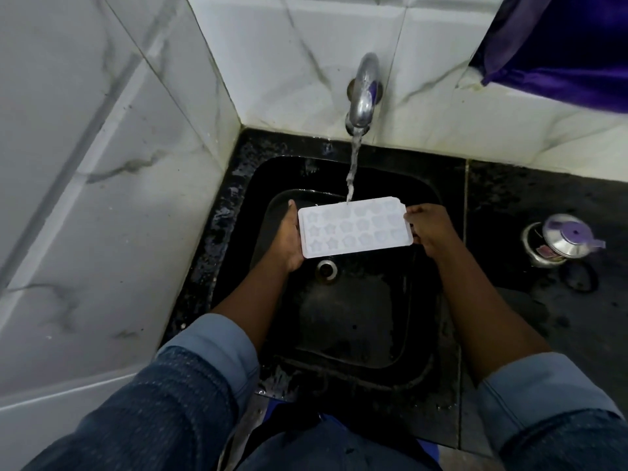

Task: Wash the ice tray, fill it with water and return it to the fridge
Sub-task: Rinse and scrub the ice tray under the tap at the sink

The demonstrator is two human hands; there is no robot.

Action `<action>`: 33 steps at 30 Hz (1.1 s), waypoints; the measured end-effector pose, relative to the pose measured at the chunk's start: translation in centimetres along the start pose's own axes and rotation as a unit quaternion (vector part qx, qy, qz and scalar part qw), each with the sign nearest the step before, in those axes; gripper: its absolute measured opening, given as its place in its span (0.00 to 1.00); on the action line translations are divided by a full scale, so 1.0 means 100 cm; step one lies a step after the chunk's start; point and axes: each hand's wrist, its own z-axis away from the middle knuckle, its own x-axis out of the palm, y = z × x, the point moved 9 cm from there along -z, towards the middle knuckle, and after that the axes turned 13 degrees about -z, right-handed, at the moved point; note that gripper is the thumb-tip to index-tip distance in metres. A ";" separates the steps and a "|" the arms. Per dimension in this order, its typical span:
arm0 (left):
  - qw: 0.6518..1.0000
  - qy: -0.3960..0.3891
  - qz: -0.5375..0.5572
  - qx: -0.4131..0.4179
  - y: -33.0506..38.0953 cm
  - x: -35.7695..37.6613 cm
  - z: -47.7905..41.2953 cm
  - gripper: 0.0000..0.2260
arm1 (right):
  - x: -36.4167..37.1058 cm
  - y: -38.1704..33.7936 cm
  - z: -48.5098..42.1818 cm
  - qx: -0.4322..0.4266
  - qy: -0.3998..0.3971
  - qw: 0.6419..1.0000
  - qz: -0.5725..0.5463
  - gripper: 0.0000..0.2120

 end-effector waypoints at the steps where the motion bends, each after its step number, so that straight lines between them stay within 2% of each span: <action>1: 1.000 -0.001 0.001 0.001 0.001 0.006 -0.002 0.37 | -0.007 -0.004 0.000 -0.010 0.015 1.000 0.003 0.07; 4: 1.000 -0.015 -0.007 -0.003 0.007 0.025 -0.005 0.37 | -0.025 -0.015 -0.003 -0.028 0.047 0.999 0.000 0.08; 8: 0.999 -0.013 -0.029 -0.003 0.016 0.040 -0.008 0.36 | -0.039 -0.025 -0.003 -0.036 0.061 0.997 -0.014 0.03; 17: 0.998 0.029 -0.058 0.016 0.044 0.033 -0.006 0.38 | -0.034 -0.050 -0.003 -0.058 0.086 0.994 -0.036 0.12; 21: 0.998 0.042 -0.028 0.029 0.055 0.020 0.006 0.37 | -0.011 -0.063 0.006 -0.064 0.069 0.994 -0.063 0.06; 25: 0.996 0.074 -0.029 0.048 0.066 -0.009 0.017 0.37 | 0.022 -0.066 0.010 -0.061 0.035 0.995 -0.065 0.08; 28: 0.995 0.077 -0.019 0.053 0.071 -0.024 0.029 0.31 | 0.046 -0.064 0.012 -0.056 0.008 0.996 -0.068 0.07; 33: 0.994 0.088 -0.031 0.051 0.062 -0.053 0.040 0.27 | 0.082 -0.059 0.019 -0.053 -0.036 0.997 -0.045 0.12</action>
